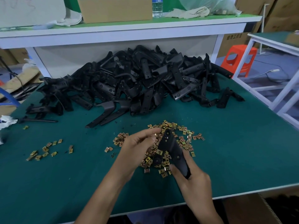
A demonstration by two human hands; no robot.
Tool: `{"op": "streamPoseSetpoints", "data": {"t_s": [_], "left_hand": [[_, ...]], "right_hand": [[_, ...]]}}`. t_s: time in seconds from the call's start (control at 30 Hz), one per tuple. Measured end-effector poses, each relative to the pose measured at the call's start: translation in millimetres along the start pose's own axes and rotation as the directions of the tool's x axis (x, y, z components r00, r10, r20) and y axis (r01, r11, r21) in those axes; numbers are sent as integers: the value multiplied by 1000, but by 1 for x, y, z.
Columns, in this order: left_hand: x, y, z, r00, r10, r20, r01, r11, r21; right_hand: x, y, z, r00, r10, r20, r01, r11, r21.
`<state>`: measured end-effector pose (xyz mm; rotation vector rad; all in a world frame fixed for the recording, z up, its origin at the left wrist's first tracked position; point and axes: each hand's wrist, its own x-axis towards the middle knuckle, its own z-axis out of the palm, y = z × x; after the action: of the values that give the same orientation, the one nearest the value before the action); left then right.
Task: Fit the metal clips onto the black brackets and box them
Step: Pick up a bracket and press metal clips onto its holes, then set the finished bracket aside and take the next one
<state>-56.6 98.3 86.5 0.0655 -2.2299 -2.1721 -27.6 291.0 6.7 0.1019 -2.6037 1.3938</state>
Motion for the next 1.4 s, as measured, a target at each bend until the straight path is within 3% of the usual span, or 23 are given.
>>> {"op": "streamPoseSetpoints", "data": {"t_s": [0.7, 0.93, 1.2, 1.4], "left_hand": [[10, 13, -4, 997, -25, 66, 18, 995, 101], [15, 18, 4, 986, -51, 157, 25, 987, 159], [12, 9, 12, 993, 5, 117, -26, 983, 182], [7, 2, 14, 998, 12, 57, -25, 972, 234]], "right_hand": [[2, 5, 3, 998, -63, 14, 64, 993, -97], [0, 3, 3, 995, -96, -4, 95, 989, -114], [1, 5, 4, 1000, -20, -12, 20, 1000, -19], [-4, 0, -8, 994, 107, 25, -110, 955, 275]]}}
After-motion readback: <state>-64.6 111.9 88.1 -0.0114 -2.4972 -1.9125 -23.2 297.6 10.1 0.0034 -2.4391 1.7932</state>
